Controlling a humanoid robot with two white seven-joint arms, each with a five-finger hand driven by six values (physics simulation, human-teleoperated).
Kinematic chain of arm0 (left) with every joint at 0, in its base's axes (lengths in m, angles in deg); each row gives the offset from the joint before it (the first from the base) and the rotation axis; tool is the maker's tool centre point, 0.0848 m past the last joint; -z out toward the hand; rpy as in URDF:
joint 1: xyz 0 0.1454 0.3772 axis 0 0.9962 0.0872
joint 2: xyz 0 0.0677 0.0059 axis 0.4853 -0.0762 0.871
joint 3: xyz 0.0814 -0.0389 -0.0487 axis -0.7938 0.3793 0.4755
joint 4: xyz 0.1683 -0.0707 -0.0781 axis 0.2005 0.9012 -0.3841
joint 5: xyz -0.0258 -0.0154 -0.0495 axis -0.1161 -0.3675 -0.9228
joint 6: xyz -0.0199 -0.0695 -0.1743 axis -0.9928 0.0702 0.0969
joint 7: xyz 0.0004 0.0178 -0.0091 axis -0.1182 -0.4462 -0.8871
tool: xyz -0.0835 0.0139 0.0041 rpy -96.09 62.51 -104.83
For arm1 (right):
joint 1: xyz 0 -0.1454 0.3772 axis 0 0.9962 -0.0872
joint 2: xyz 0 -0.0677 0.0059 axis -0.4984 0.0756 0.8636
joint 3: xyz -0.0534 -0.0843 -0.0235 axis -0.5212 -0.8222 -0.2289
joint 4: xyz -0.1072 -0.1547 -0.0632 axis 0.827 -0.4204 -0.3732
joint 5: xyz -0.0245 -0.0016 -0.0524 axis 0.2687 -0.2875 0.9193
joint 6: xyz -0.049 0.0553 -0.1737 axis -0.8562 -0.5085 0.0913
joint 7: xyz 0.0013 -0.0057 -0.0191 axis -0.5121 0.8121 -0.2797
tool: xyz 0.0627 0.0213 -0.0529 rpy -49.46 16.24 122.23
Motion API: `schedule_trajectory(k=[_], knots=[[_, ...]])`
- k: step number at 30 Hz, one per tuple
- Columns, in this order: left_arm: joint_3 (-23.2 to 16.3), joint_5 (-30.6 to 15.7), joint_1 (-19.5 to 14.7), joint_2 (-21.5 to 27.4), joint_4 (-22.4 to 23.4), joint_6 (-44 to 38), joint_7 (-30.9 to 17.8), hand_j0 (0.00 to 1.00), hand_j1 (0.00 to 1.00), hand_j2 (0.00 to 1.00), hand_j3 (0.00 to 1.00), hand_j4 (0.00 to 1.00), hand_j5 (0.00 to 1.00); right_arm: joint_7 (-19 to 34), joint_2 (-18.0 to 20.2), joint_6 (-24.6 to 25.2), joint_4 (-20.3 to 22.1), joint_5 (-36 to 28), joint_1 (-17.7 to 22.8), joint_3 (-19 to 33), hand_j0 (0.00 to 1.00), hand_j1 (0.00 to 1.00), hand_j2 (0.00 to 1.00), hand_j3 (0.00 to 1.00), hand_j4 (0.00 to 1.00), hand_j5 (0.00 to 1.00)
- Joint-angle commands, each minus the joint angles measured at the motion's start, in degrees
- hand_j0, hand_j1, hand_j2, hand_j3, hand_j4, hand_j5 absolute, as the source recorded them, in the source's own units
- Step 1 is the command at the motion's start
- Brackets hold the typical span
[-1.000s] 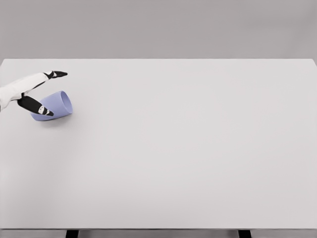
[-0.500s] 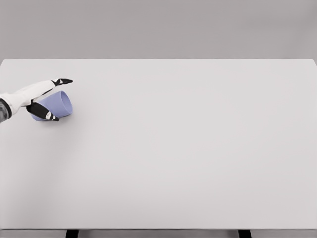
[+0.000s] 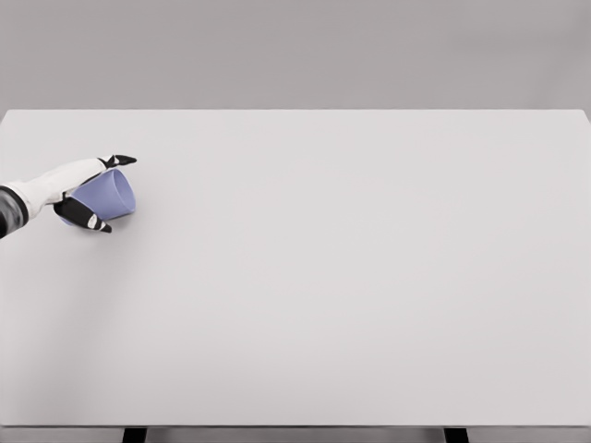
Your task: Flip the cup with left arm and place it on the table
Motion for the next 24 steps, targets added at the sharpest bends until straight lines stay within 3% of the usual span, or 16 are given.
schedule_trajectory(k=[1,9,19,24], knots=[[-0.02,0.05,0.00,-0.35,0.60,-0.03,-0.01,1.00,1.00,1.00,1.00,1.00,1.00,0.01,0.00,0.00,0.00,-0.01,0.00,0.00,1.00,1.00,1.00,1.00,1.00,1.00],[-0.02,2.33,-1.14,-2.10,3.67,-1.09,0.08,0.98,0.98,0.98,0.98,0.98,0.98,0.01,0.00,0.00,0.00,-0.01,0.00,0.00,1.00,1.00,1.00,1.00,1.00,1.00],[-0.02,2.16,-1.32,-3.16,4.11,-1.09,0.08,0.61,0.61,0.61,0.61,0.61,0.61,0.01,0.00,0.00,0.00,-0.01,0.00,0.00,1.00,1.00,1.00,1.00,1.00,1.00],[-0.02,1.81,-1.49,-3.16,4.11,-1.09,0.08,0.58,0.58,0.58,0.58,0.58,0.58,0.01,0.00,0.00,0.00,-0.01,0.00,0.00,1.00,1.00,1.00,1.00,1.00,1.00]])
